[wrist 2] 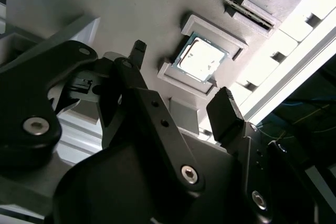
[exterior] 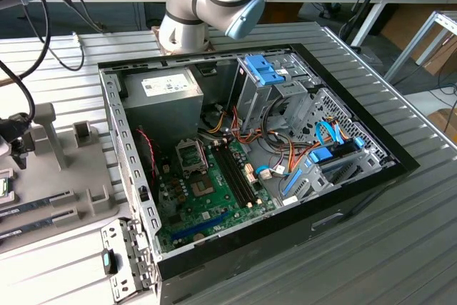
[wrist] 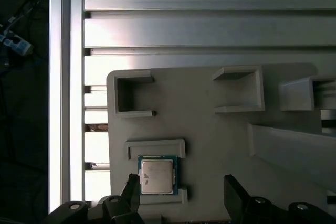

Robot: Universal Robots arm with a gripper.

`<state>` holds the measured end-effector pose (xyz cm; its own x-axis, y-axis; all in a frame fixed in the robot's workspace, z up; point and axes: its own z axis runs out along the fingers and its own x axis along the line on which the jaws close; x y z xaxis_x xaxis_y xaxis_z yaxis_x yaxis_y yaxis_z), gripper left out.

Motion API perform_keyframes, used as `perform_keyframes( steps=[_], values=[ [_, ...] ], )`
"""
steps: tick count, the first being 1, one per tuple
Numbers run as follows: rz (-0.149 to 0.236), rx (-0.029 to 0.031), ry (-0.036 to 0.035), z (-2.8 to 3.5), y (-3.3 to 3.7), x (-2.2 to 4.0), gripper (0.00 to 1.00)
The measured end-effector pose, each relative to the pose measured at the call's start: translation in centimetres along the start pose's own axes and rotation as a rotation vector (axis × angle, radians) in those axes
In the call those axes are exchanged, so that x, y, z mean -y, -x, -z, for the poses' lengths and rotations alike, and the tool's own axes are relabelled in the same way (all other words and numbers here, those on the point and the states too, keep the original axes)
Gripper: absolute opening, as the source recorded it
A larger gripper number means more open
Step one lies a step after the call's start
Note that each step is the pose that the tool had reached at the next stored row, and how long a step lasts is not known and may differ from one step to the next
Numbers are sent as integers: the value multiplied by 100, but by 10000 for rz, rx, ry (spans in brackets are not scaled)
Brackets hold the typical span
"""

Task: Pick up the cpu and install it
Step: 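Pick up the cpu and move it towards the insertion slot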

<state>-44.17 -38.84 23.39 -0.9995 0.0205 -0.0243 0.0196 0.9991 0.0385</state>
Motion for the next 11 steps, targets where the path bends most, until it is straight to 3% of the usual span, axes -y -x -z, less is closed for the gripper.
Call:
perform_keyframes(
  steps=[11],
  values=[
    [-1, 0, -1, -61, 53, 0, 74]
  ],
)
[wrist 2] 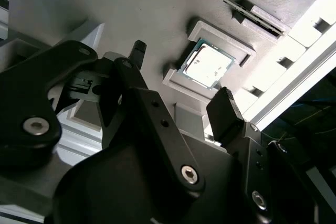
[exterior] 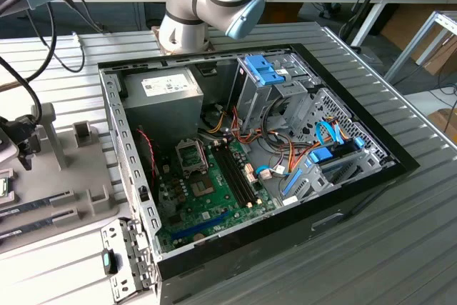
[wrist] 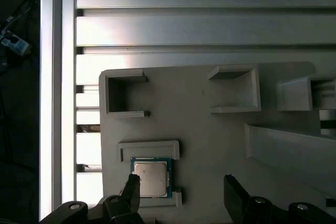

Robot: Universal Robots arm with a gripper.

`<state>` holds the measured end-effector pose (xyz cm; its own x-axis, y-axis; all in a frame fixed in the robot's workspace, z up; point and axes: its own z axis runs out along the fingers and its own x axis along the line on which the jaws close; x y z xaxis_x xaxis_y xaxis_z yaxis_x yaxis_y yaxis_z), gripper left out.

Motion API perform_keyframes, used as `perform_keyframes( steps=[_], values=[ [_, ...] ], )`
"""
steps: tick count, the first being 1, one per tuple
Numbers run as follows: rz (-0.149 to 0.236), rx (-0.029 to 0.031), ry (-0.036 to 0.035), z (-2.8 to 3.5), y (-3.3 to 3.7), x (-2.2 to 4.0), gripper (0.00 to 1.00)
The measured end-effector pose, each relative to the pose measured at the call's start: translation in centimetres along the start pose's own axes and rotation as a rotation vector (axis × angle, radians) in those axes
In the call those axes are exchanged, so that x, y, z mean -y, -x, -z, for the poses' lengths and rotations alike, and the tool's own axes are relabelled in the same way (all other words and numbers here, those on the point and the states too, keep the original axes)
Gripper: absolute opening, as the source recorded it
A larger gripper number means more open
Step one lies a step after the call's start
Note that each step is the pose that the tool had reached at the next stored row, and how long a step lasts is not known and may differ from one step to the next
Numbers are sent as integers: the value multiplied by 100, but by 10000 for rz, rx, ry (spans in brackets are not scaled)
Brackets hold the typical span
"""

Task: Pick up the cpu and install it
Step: 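Pick up the cpu and move it towards the insertion slot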

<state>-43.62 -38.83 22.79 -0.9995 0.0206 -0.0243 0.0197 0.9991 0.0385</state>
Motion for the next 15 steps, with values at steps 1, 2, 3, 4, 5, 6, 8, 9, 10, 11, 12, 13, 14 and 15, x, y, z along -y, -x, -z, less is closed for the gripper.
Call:
perform_keyframes(
  steps=[1, 2, 3, 4, 5, 6, 8, 9, 10, 11, 12, 13, 14, 15],
  values=[
    [0, 0, 0, -6, 2, 0, 74],
    [0, 0, 0, -12, 4, 0, 74],
    [0, 1, 0, -17, 5, 1, 74],
    [1, 0, 0, -24, 7, 1, 74],
    [0, 0, 0, -29, 8, 1, 74],
    [1, 0, 0, -33, 9, 1, 74],
    [1, 0, 0, -44, 12, 2, 74],
    [0, 0, 0, -49, 13, 2, 74],
    [0, 0, 0, -53, 14, 2, 74],
    [0, -1, 0, -56, 16, 2, 74],
    [0, 0, 0, -61, 17, 2, 74],
    [0, 0, 0, -65, 18, 2, 74],
    [0, 0, 0, -69, 20, 2, 74],
    [0, 0, 0, -73, 21, 2, 74]
  ],
)
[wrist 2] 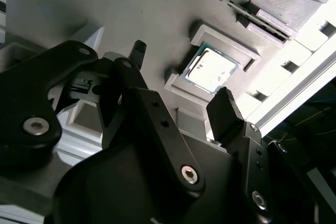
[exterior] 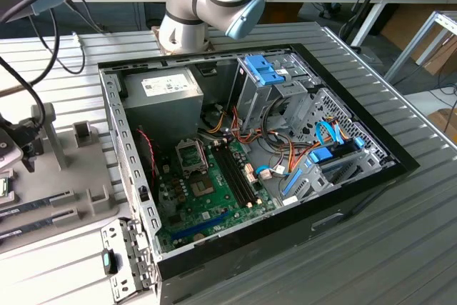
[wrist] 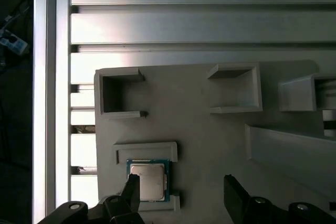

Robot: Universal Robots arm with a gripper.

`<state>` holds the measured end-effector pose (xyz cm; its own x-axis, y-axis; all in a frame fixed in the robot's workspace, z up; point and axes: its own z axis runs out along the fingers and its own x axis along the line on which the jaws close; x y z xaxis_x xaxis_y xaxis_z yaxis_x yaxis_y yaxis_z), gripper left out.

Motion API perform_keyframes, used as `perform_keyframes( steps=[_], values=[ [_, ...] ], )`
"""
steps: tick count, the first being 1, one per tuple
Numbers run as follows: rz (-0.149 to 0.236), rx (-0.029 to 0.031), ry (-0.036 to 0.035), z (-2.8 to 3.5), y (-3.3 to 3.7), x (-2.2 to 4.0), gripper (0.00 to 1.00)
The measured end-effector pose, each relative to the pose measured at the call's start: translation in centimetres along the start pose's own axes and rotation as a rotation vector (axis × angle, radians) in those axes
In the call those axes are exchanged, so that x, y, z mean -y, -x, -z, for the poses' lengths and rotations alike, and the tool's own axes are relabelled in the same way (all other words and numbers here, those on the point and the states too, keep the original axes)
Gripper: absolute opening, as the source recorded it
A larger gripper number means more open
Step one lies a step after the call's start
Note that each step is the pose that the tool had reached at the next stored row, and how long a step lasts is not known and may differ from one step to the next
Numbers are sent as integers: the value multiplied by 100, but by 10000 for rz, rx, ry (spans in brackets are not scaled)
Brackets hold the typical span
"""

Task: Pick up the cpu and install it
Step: 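Pick up the cpu and move it towards the insertion slot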

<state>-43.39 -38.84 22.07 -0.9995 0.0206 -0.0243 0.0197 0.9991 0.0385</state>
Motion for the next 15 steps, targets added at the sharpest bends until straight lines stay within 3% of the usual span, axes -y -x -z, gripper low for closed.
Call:
perform_keyframes(
  steps=[15],
  values=[
    [0, 1, 1, -61, 4, 2, 74]
  ],
)
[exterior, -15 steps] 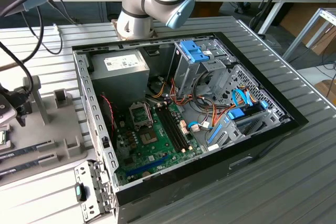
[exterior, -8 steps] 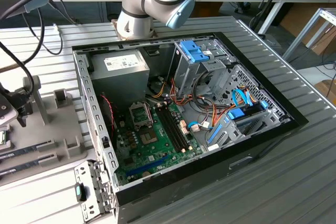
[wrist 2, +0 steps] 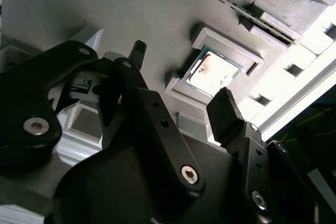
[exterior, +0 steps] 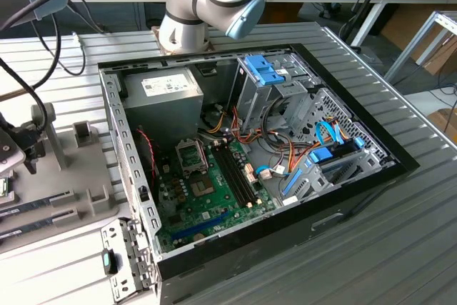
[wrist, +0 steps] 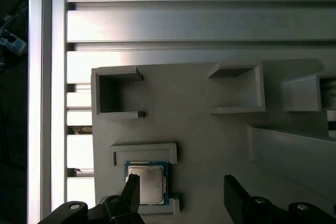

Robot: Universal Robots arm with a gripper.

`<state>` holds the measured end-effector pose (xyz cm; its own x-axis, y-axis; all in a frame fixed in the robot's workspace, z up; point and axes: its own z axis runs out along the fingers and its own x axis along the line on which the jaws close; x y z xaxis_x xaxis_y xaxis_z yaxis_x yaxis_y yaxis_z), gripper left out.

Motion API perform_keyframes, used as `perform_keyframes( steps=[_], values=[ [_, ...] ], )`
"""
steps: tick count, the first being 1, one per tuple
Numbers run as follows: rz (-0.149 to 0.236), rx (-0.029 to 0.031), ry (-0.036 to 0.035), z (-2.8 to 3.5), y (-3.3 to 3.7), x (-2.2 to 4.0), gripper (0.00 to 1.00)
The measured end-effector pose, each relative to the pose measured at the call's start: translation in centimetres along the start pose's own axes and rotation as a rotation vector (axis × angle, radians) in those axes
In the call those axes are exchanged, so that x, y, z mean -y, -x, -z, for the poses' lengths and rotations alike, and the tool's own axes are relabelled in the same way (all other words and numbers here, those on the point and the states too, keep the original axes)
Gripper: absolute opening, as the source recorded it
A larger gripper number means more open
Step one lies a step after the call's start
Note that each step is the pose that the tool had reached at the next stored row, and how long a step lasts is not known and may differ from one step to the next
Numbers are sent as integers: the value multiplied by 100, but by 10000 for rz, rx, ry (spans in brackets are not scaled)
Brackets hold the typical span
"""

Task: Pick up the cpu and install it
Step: 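Pick up the cpu and move it towards the insertion slot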

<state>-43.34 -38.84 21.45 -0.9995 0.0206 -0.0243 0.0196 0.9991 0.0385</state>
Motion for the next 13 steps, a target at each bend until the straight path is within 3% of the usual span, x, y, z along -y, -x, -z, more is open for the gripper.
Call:
perform_keyframes(
  steps=[13],
  values=[
    [0, -1, -1, -59, -1, 2, 74]
  ],
)
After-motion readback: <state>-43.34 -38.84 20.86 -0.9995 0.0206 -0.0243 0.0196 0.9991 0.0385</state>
